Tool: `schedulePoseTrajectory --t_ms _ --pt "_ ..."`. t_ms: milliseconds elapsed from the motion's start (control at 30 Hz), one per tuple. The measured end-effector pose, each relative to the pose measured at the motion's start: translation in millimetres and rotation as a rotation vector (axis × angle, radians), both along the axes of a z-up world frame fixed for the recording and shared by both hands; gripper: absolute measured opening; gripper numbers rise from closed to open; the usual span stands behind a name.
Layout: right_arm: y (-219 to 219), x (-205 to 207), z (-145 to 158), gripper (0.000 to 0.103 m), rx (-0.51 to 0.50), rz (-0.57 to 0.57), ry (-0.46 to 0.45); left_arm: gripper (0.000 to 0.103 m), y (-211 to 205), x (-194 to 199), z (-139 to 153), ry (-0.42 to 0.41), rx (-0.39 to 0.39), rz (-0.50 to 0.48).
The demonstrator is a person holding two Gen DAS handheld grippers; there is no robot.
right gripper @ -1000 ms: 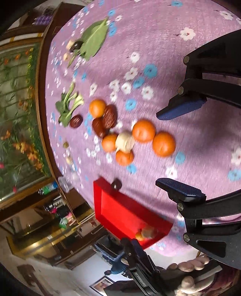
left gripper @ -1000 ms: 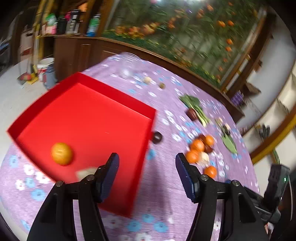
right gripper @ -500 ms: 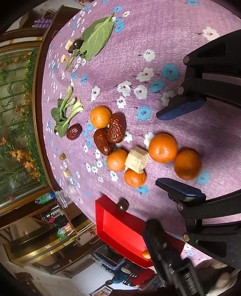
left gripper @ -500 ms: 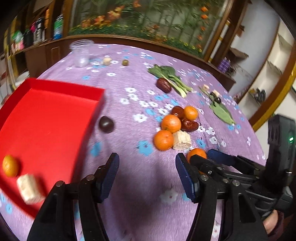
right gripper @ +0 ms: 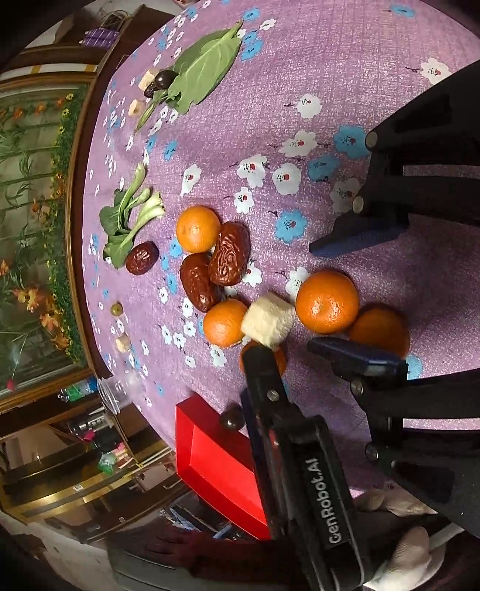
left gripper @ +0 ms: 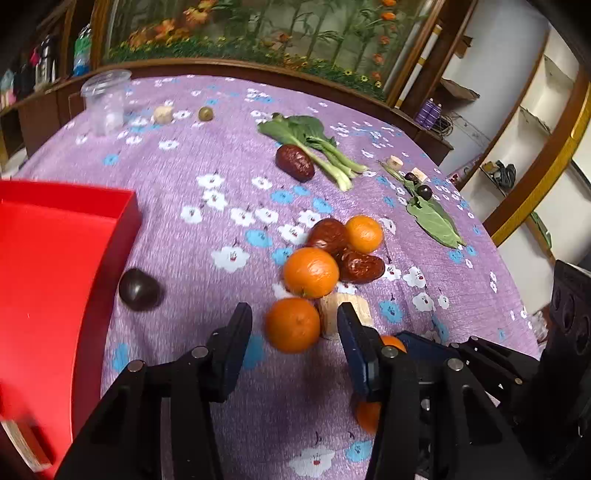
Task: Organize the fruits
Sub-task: 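Return both grippers to the fruit pile and approach another orange, then grasp an orange with the left gripper while the right gripper grasps an orange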
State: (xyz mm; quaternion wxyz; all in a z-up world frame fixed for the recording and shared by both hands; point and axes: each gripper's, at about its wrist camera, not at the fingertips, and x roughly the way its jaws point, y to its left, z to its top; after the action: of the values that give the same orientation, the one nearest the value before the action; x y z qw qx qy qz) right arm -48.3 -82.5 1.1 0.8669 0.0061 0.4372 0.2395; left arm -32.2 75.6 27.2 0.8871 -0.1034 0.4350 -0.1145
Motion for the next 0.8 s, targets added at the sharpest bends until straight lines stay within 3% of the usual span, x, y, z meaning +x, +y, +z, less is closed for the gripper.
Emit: schedulePoseTrajectory --t_ms 167,333,567,800 --pt "0 -2 1 0.042 0.007 0.006 0.003 0.047 6 3 -3 0.006 -0.028 -0.002" --pt "-1 -6 3 0.039 0.009 0.014 0.002 0.047 19 -4 -11 0.033 -0.105 -0.012" --pt "-12 -8 6 0.038 0.016 -0.009 0.007 0.046 18 -7 -11 0.027 -0.082 -0.027" --pt "-19 -7 6 0.038 0.035 -0.025 0.023 0.045 -7 -2 -6 -0.023 -0.047 -0.114"
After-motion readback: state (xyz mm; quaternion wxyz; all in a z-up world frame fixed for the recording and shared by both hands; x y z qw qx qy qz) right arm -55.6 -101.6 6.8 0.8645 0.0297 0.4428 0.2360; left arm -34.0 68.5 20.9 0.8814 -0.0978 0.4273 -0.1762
